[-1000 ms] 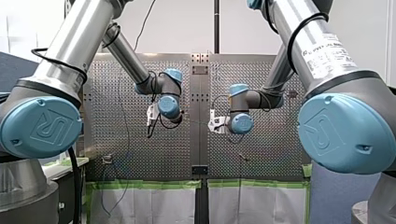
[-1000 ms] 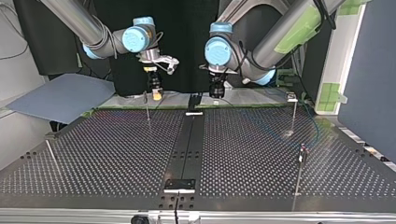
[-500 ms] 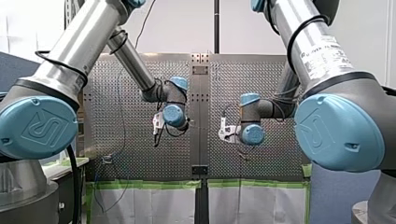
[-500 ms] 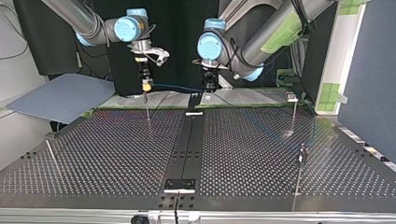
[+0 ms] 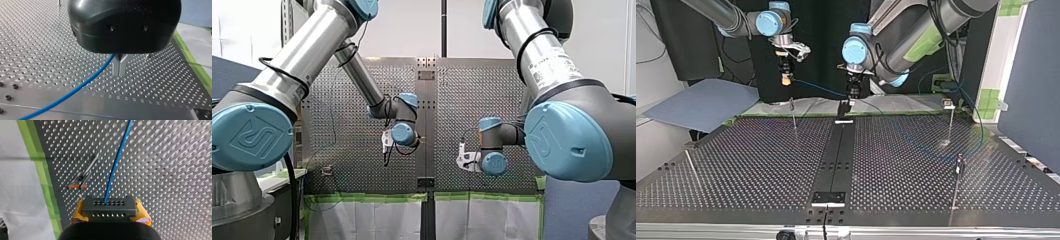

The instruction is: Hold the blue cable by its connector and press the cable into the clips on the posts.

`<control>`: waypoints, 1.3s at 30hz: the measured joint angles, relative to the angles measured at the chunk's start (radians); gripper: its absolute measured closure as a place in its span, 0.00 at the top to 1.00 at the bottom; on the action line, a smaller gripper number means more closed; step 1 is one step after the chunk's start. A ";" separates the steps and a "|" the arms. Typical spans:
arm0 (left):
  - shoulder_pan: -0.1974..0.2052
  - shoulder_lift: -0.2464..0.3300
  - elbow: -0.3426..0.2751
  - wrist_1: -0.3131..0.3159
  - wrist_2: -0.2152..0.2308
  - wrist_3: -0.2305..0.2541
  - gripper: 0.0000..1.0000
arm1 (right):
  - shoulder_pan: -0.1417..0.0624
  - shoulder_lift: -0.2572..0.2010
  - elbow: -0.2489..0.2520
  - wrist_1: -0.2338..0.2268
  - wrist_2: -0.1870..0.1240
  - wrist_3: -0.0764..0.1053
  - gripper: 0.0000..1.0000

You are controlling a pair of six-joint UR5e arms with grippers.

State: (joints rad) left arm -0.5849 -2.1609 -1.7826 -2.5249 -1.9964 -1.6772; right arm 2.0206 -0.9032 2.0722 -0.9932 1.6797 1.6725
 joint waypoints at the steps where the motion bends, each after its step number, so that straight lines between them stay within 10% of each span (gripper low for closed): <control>1: -0.002 -0.001 0.003 0.003 -0.002 -0.001 0.00 | -0.010 0.012 0.000 -0.012 -0.005 0.005 0.00; 19: -0.124 -0.145 0.146 -0.004 -0.068 -0.033 0.00 | -0.179 0.107 -0.046 -0.188 -0.169 0.015 0.00; 28: -0.188 -0.241 0.232 0.034 -0.101 -0.068 0.00 | -0.197 0.109 -0.048 -0.208 -0.224 -0.032 0.00; 39: -0.214 -0.343 0.269 0.053 -0.134 -0.083 0.00 | -0.205 0.111 -0.047 -0.168 -0.174 -0.105 0.00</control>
State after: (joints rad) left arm -0.7986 -2.5039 -1.5136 -2.4721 -2.1300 -1.7601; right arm 1.8151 -0.7920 2.0253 -1.1615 1.5056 1.5674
